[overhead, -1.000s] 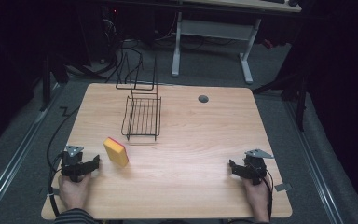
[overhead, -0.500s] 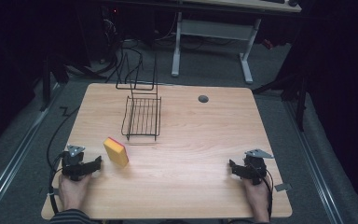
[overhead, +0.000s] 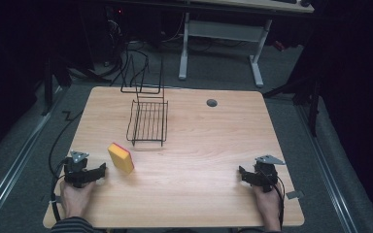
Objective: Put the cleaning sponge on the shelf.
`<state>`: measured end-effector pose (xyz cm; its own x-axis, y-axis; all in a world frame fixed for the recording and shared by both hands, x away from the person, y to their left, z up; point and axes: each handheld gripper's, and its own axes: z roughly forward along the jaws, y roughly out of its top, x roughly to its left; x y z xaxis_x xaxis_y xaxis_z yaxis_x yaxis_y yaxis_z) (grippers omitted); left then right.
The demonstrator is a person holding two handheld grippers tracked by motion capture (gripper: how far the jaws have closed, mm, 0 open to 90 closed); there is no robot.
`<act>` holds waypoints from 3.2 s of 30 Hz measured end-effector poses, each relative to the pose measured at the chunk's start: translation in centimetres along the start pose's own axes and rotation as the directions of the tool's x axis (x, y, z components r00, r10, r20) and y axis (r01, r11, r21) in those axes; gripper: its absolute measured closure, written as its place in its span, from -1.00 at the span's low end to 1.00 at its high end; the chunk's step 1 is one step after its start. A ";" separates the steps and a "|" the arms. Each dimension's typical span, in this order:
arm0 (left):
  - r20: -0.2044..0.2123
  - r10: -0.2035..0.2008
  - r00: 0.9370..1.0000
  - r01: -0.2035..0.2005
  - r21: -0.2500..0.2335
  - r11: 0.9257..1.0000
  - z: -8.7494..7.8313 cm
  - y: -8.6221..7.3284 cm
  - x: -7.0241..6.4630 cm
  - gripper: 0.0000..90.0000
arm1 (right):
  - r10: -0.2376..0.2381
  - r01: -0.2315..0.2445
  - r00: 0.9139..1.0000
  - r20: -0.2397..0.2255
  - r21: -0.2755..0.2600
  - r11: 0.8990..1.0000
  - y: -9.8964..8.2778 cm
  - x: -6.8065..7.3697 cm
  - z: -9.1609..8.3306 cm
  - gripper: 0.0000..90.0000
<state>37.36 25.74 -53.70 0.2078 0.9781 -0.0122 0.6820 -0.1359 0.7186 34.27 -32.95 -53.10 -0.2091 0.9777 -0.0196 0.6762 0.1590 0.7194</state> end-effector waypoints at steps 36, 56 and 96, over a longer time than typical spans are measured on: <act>0.058 0.007 0.998 -0.002 -0.092 0.996 -5.7 -1.6 0.1 -0.75 | -0.001 0.001 1.000 0.001 0.003 1.000 0.0 0.0 0.0 -0.48; 0.163 0.092 0.982 -0.073 -0.119 0.990 -7.9 -1.6 -3.1 -0.92 | 0.001 -0.001 1.000 0.000 0.004 1.000 0.0 0.0 0.0 -0.48; 0.211 0.186 0.959 -0.175 -0.074 0.982 -5.2 2.9 -7.4 -1.00 | 0.000 0.000 1.000 -0.002 0.004 1.000 0.0 0.0 0.0 -0.49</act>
<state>34.13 18.89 -47.92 0.4748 0.8798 -0.0248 0.5817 -0.2925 0.7590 34.22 -32.95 -53.08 -0.2105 0.9774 -0.0187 0.6788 0.1599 0.7167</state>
